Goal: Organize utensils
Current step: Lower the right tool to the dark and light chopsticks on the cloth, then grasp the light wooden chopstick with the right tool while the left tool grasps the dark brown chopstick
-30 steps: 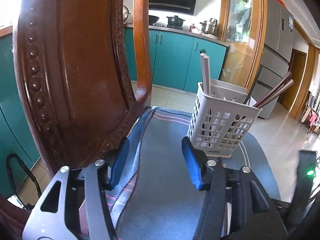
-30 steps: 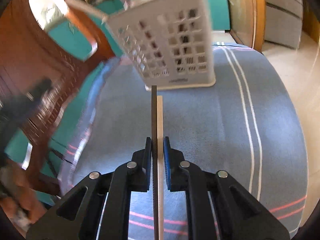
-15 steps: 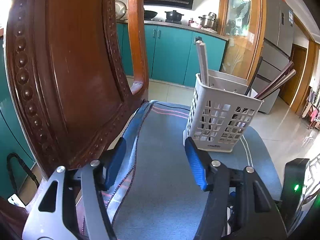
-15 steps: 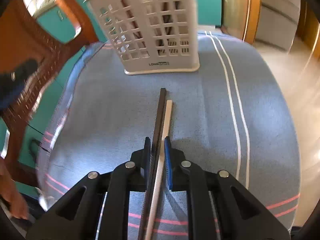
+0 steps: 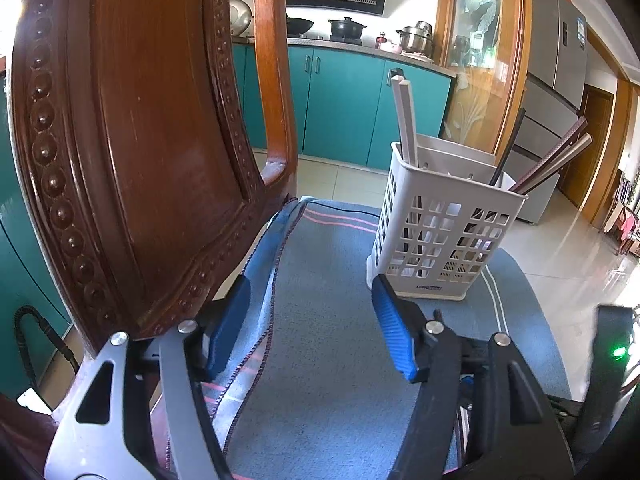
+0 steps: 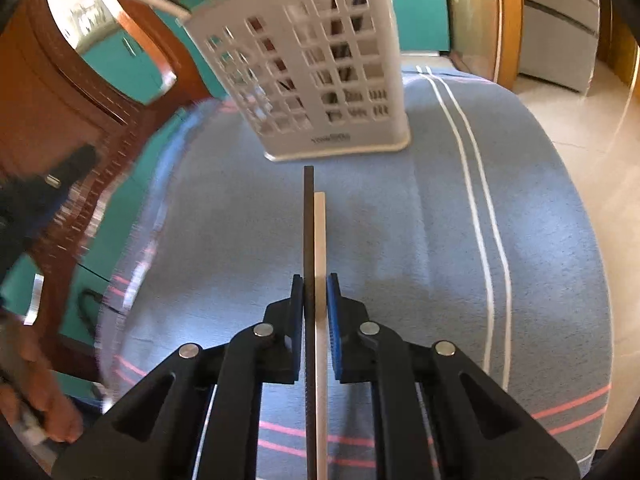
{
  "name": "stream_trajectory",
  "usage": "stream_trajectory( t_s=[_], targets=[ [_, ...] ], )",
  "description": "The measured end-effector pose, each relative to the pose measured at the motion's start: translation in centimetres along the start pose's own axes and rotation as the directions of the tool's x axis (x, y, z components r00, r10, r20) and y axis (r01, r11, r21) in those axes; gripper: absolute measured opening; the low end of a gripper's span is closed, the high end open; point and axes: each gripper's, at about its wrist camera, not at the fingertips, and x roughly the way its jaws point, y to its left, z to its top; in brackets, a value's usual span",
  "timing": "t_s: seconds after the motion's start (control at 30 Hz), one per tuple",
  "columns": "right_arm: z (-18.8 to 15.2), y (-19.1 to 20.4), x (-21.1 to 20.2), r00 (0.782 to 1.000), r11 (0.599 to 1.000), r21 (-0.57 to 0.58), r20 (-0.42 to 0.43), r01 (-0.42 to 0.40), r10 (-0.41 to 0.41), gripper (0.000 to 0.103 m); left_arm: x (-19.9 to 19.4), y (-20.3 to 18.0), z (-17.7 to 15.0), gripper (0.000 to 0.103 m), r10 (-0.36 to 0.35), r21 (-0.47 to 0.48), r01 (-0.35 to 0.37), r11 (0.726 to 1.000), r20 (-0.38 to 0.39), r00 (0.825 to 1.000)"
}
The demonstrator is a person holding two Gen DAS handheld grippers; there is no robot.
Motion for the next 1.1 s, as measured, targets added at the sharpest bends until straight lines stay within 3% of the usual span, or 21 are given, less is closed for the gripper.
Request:
stream_trajectory(
  t_s=[0.07, 0.17, 0.53, 0.7, 0.8, 0.97, 1.1],
  targets=[
    [0.1, -0.1, -0.5, 0.998, 0.998, 0.021, 0.019, -0.063, 0.062, 0.012, 0.1, 0.0, 0.0, 0.064, -0.002, 0.0, 0.002, 1.0, -0.003, 1.0],
    [0.2, -0.5, -0.3, 0.997, 0.996, 0.051, 0.004, -0.079, 0.079, 0.013, 0.3, 0.0, -0.1, 0.065, -0.006, -0.003, 0.006, 1.0, -0.012, 1.0],
    [-0.8, 0.5, 1.8, 0.994, 0.992, -0.092, -0.062, 0.087, -0.093, 0.014, 1.3, -0.3, -0.8, 0.066, -0.007, -0.006, 0.007, 1.0, -0.052, 0.999],
    [-0.4, 0.0, 1.5, 0.99, 0.991, -0.073, -0.074, 0.115, -0.121, 0.014, 1.6, -0.4, -1.0, 0.07, -0.009, 0.005, 0.009, 1.0, -0.07, 0.998],
    [-0.6, 0.3, 1.3, 0.986, 0.981, -0.126, -0.063, 0.145, -0.154, 0.014, 2.3, -0.6, -1.3, 0.07, -0.026, 0.006, 0.027, 1.0, -0.103, 0.994],
    [-0.1, -1.5, 0.6, 0.982, 0.985, -0.034, -0.074, 0.169, -0.171, 0.007, 3.5, -1.3, -2.1, 0.07, -0.052, 0.017, 0.055, 0.998, -0.166, 0.985],
    [0.1, -3.8, -0.1, 0.984, 0.984, 0.078, -0.085, 0.162, -0.156, 0.007, 5.1, -3.0, -3.4, 0.07, -0.095, 0.053, 0.112, 0.992, -0.253, 0.963]
  ],
)
